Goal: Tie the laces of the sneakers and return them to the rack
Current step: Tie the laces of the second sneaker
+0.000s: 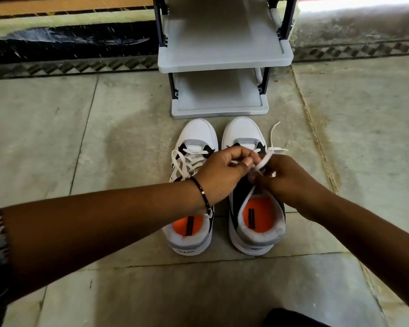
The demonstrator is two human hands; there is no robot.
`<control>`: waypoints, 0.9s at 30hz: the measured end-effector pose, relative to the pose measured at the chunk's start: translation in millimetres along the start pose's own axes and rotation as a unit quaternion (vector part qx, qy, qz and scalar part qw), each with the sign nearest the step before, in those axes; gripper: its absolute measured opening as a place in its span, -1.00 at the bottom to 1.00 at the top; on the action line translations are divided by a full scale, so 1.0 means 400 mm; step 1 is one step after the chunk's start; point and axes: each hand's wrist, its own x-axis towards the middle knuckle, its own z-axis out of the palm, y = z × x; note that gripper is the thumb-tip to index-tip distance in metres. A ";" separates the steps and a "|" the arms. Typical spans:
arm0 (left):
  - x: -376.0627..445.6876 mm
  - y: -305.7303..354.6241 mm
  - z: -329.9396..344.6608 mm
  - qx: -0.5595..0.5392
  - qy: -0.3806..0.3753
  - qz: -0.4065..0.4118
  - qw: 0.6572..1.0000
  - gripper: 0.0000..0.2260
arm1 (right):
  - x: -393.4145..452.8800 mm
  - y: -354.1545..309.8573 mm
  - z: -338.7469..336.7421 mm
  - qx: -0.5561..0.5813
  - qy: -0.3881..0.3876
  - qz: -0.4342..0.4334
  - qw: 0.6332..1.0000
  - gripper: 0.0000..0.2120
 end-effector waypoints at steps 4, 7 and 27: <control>0.013 0.014 -0.006 0.080 -0.011 0.010 0.997 -0.75 | -0.006 -0.009 -0.002 0.035 0.002 -0.022 0.999 -0.92; 0.019 0.006 -0.023 0.173 -0.056 0.006 0.983 -0.77 | 0.003 -0.012 -0.022 0.054 0.016 -0.016 0.998 -0.83; 0.005 0.037 -0.045 0.166 -0.075 0.050 0.982 -0.77 | 0.011 -0.034 -0.075 0.087 0.063 -0.042 0.993 -0.78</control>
